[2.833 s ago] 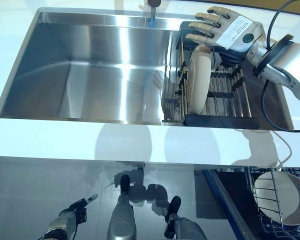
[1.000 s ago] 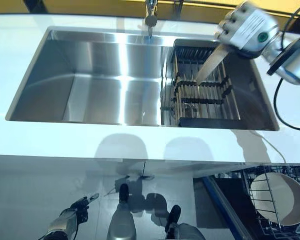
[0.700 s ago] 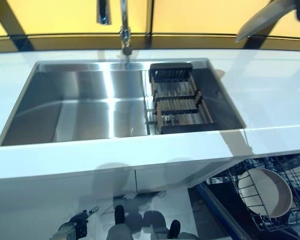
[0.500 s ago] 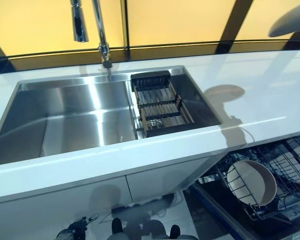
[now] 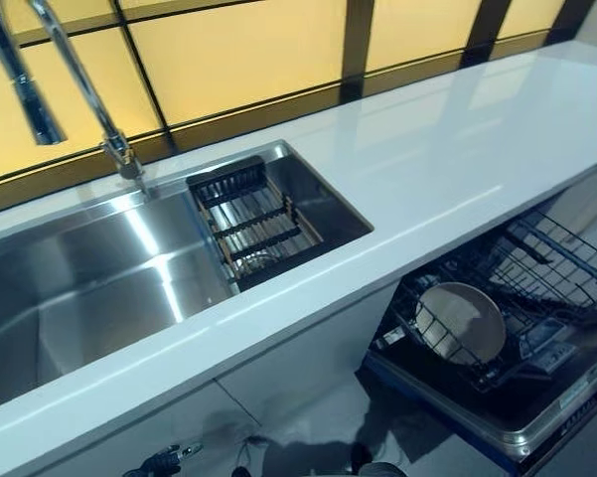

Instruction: Take plates into dishwasher

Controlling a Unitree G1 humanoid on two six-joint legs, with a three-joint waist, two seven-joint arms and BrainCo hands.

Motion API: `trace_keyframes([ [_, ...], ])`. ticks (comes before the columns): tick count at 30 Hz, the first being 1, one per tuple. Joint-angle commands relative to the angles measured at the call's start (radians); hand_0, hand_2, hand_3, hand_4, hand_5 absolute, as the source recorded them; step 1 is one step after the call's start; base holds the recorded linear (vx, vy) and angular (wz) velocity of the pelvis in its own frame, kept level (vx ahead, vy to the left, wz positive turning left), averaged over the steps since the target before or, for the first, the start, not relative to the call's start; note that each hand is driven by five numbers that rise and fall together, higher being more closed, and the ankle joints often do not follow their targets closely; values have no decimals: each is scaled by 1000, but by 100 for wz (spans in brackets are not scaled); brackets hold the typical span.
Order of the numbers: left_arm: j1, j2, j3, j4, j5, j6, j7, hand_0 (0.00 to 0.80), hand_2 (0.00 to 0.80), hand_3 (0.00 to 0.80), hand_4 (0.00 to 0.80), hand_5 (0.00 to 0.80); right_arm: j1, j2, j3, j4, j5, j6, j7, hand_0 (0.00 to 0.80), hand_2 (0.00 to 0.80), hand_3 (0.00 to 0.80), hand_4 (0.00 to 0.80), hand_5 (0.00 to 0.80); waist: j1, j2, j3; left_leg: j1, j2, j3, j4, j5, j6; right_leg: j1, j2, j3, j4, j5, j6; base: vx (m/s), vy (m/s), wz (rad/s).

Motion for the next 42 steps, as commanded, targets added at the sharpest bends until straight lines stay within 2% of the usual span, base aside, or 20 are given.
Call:
trace_keyframes([
  [1,-72,56,-31,5,27,-13,7,0,0,0,0,0,0,0,-119,0,35,2,14,800,800,800,800,800,11,-85,42,111,19,1,2,-84,-22,1,-14,13,3,-10,73,-18,22,-12],
  [6,-89,52,-28,-8,31,4,11,0,0,0,0,0,122,49,-216,1,49,12,76,800,800,800,800,800,-3,-75,56,111,17,13,2,-89,-23,-15,-17,25,3,-2,71,-36,11,-12],
  [9,-99,52,-34,-19,30,12,15,0,0,0,0,0,148,77,-224,5,55,22,92,800,800,800,800,800,0,-72,63,111,16,13,2,-90,-24,-21,-20,25,3,2,69,-44,-19,1],
  [16,-136,35,-59,-49,6,45,44,0,0,0,0,0,26,126,-107,24,19,92,106,800,800,800,800,800,6,-49,84,102,13,6,2,-89,-27,-39,-27,25,3,7,65,-42,-19,0],
  [20,-142,16,-79,-68,-9,56,43,0,0,0,0,0,-64,152,-29,44,-40,153,108,800,800,800,800,800,10,-11,102,87,4,-3,2,-85,-32,-54,-35,23,3,8,64,-46,54,2],
  [25,-138,-2,-89,-83,-20,51,24,0,0,0,0,0,-120,198,32,55,-87,175,132,800,800,800,800,800,14,39,125,70,-11,-14,2,-76,-35,-67,-49,20,3,9,63,-28,63,3],
  [34,-134,-6,-89,-115,-10,51,0,0,0,0,0,0,-122,239,58,65,-129,218,177,800,800,800,800,800,28,79,150,48,-24,-26,2,-66,-36,-80,-65,9,3,16,61,-10,7,3],
  [40,-135,-7,-92,-129,-2,58,-4,0,0,0,0,0,-95,263,46,82,-133,254,126,800,800,800,800,800,34,92,153,40,-29,-35,2,-65,-35,-83,-67,9,3,15,61,-13,-9,4],
  [42,-136,-9,-95,-130,-1,58,-5,0,0,0,0,0,-81,275,36,91,-132,290,100,800,800,800,800,800,35,96,152,39,-30,-37,2,-64,-35,-83,-67,10,3,16,61,-5,-6,6],
])
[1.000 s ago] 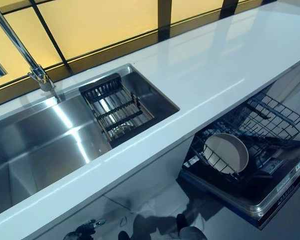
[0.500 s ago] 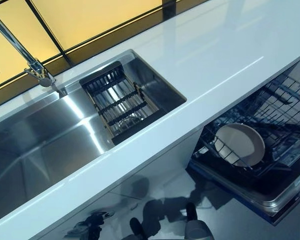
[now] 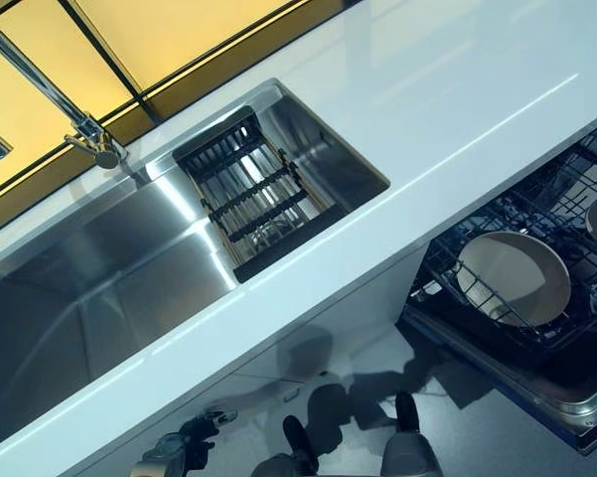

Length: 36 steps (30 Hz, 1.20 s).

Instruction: Take plates into dishwasher

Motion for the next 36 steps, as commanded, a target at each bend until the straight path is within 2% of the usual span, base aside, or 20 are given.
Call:
trace_keyframes([
  [1,-59,58,-22,-13,-1,-9,-2,0,0,0,0,0,-72,22,18,21,-35,116,-103,800,800,800,800,800,27,-87,3,95,15,-6,-2,-60,-48,-28,-29,14,2,13,41,-2,2,4],
  [7,-57,42,-41,-17,-11,-12,4,0,0,0,0,0,-39,82,-34,76,78,213,-240,800,800,800,800,800,30,-75,0,98,12,-10,-2,-64,-45,-22,-27,22,2,8,40,0,0,0],
  [11,-60,38,-50,-13,-10,-10,7,0,0,0,0,0,-54,109,-45,119,147,232,-301,800,800,800,800,800,35,-71,-1,101,11,-12,-2,-65,-44,-19,-27,24,2,7,38,0,0,0],
  [17,-59,34,-57,-8,-12,-21,8,0,0,0,0,0,-81,115,-37,149,200,251,-312,800,800,800,800,800,39,-68,4,100,9,-14,-2,-63,-44,-21,-29,26,2,10,36,0,0,0],
  [25,-59,29,-62,-18,-17,-23,4,0,0,0,0,0,-113,130,-9,171,188,213,-288,800,800,800,800,800,47,-58,14,93,6,-22,-2,-58,-45,-24,-32,24,2,11,32,0,0,0],
  [36,-64,32,-60,-32,7,-14,4,0,0,0,0,0,-71,172,9,95,112,153,-207,800,800,800,800,800,53,-67,19,85,7,-28,-2,-56,-44,-28,-34,17,2,13,34,0,-3,0],
])
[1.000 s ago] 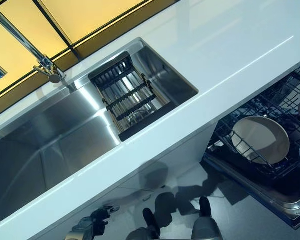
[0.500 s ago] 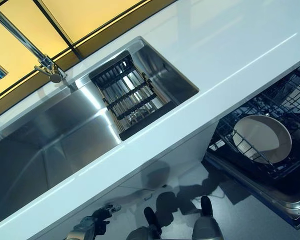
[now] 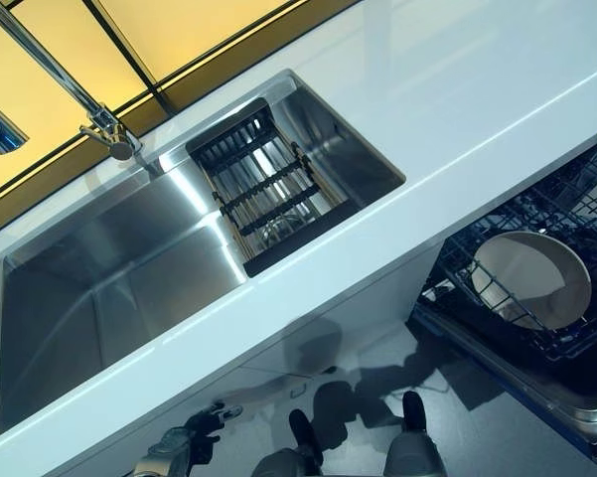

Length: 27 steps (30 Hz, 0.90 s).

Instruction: Take plates into dishwasher

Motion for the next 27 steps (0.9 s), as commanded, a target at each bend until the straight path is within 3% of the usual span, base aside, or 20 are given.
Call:
trace_keyframes([
  [1,-58,40,-41,-9,4,-9,6,0,0,0,0,0,-62,34,58,-11,-74,-23,31,800,800,800,800,800,27,-91,10,84,14,-14,-1,-56,-48,-36,-30,24,3,11,31,0,0,0],
  [27,-106,29,-69,-1,8,-5,9,0,0,0,0,0,-92,166,186,218,-133,-65,73,800,800,800,800,800,62,-50,27,66,7,-31,-1,-39,-47,-37,-50,2,3,15,33,-8,-4,2],
])
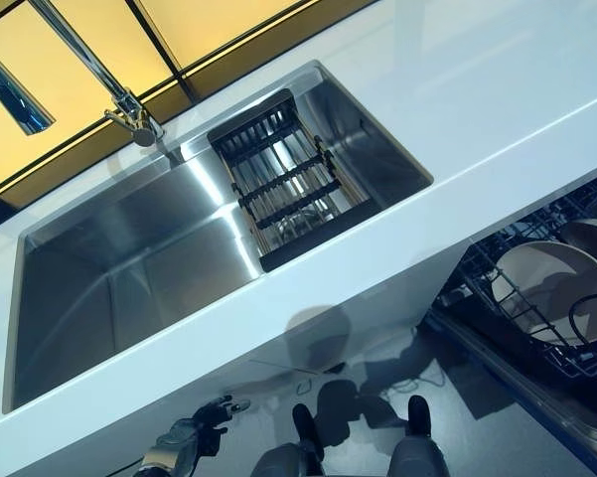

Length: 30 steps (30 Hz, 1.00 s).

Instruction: Take plates into dishwasher

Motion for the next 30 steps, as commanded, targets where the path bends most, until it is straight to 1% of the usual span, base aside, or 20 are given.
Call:
trace_keyframes([
  [1,-75,38,-29,10,11,-12,6,0,0,0,0,0,-56,50,95,87,13,-4,33,800,800,800,800,800,9,-58,25,73,12,-10,-2,-43,-50,-45,-46,23,2,19,32,-2,-7,3],
  [12,-84,44,-29,10,31,-7,4,0,0,0,0,0,-26,70,73,127,53,-24,85,800,800,800,800,800,15,-84,16,75,19,-16,-2,-48,-48,-39,-40,26,2,18,34,0,-4,1],
  [13,-85,45,-28,8,34,-6,3,0,0,0,0,0,-24,72,73,131,52,-30,93,599,599,599,599,599,17,-88,15,76,21,-17,-2,-48,-47,-38,-39,27,2,18,34,3,-22,5],
  [14,-84,46,-26,7,37,-6,2,0,0,0,0,0,-22,72,73,132,55,-29,96,480,480,480,480,480,17,-90,15,77,21,-18,-2,-48,-47,-36,-38,28,2,18,34,4,-20,4],
  [15,-84,48,-24,7,40,-6,1,0,0,0,0,0,-19,73,70,134,62,-31,92,408,408,408,408,408,18,-92,13,78,22,-18,-2,-49,-47,-35,-38,27,2,18,34,0,0,0],
  [16,-84,48,-23,7,42,-5,1,0,0,0,0,0,-16,73,68,136,67,-32,88,0,0,0,0,0,19,-95,12,79,23,-19,-2,-49,-47,-34,-37,28,2,18,34,0,0,0],
  [28,-74,62,-9,5,61,5,-5,0,0,0,0,0,3,49,38,104,55,-20,112,0,0,0,0,0,21,-134,-7,94,32,-24,-2,-57,-45,-15,-25,30,2,14,34,0,0,0],
  [30,-69,67,-5,10,64,1,-6,0,0,0,0,0,8,39,35,100,34,-22,123,0,0,0,0,0,21,-146,-15,98,35,-25,-2,-58,-45,-11,-20,32,2,13,34,0,0,0],
])
